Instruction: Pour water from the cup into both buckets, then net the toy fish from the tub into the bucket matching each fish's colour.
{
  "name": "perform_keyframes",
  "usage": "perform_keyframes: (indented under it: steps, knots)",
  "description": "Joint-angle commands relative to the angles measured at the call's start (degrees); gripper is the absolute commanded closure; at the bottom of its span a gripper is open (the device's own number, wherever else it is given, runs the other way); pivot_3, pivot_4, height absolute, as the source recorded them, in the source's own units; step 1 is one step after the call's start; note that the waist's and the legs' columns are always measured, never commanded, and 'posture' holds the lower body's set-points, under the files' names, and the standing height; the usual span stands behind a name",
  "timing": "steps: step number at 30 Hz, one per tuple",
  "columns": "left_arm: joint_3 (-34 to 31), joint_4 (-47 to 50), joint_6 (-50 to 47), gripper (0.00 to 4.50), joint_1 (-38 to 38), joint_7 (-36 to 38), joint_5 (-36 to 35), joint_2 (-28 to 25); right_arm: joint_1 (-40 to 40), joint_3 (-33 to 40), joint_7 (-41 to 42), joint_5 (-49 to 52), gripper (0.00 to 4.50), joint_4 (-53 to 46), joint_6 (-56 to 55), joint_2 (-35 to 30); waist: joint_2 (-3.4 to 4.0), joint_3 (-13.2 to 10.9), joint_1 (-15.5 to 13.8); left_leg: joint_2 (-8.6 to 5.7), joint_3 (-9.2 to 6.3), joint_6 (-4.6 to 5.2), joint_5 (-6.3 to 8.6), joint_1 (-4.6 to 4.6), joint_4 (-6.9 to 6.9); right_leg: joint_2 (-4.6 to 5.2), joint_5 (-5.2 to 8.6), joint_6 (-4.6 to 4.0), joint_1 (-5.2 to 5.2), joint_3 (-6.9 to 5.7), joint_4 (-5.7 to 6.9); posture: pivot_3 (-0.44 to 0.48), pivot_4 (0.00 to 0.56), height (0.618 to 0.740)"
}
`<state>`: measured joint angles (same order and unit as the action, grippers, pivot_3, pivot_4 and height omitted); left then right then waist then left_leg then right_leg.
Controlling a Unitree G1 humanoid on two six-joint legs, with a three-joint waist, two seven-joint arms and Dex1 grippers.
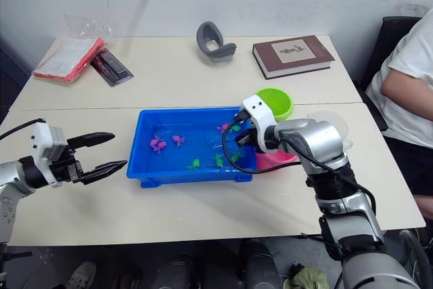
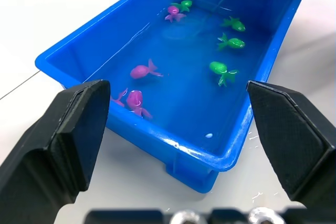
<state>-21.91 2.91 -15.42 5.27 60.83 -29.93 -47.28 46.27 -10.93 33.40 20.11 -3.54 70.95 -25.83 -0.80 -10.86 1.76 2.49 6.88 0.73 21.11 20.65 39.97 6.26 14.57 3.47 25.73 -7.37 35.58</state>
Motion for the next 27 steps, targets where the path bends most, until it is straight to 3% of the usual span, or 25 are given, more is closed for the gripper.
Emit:
perform_keyframes:
  steps: [1, 18, 27]
  knots:
    - [-0.5, 1.7, 0.3, 0.04, -0.1, -0.2, -0.6, 0.0, -0.2, -0.9, -0.3, -1.5, 4.50, -1.0, -3.5, -0.8, 0.00, 0.0, 0.0, 0.00, 0.00, 0.00, 0.00, 0.00, 0.00, 0.00, 0.00, 0.00, 0.00, 0.01, 0.00, 0.000, 0.150, 0.740]
    - [-0.4, 2.0, 0.2, 0.04, -0.3, -0.2, -0.7, 0.3, -1.9, -2.9, 0.6, -2.4, 4.50, -5.4, -4.6, -4.3, 0.02, 0.0, -0.1, 0.02, -0.01, 0.00, 0.00, 0.01, 0.00, 0.00, 0.00, 0.00, 0.00, 0.03, -0.03, 0.000, 0.150, 0.740]
    - [0.4, 1.1, 0.5, 0.04, 0.7, 0.0, -0.4, 0.5, -2.4, -4.3, 1.4, -4.8, 4.50, -6.5, -11.2, -5.2, 0.02, 0.0, 0.0, 0.02, -0.02, -0.01, 0.00, 0.02, 0.00, 0.00, 0.00, 0.00, 0.00, 0.03, -0.04, 0.000, 0.150, 0.740]
